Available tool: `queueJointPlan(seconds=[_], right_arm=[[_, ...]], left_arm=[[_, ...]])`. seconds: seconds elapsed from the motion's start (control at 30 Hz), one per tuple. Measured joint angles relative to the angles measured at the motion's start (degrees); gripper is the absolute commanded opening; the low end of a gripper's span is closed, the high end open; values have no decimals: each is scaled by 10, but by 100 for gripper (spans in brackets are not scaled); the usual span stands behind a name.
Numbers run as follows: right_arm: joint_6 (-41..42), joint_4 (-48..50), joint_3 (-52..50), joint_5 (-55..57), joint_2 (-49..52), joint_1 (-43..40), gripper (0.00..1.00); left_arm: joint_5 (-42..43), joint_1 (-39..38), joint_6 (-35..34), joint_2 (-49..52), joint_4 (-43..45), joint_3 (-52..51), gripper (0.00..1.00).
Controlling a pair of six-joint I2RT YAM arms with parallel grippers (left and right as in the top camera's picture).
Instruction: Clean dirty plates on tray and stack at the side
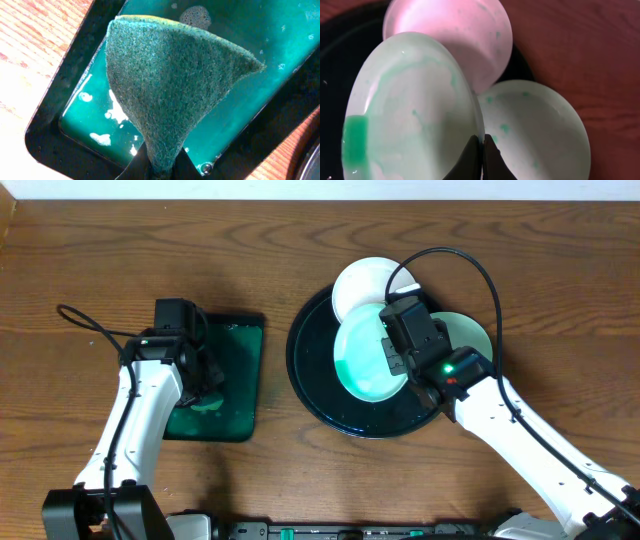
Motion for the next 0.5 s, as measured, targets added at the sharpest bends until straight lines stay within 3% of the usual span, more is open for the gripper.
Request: queueJointPlan(seconds=[0.5], right_arm=[[-14, -7, 0, -5, 5, -1, 1]], left_arm=[[0, 0, 0, 0, -1, 0, 7]])
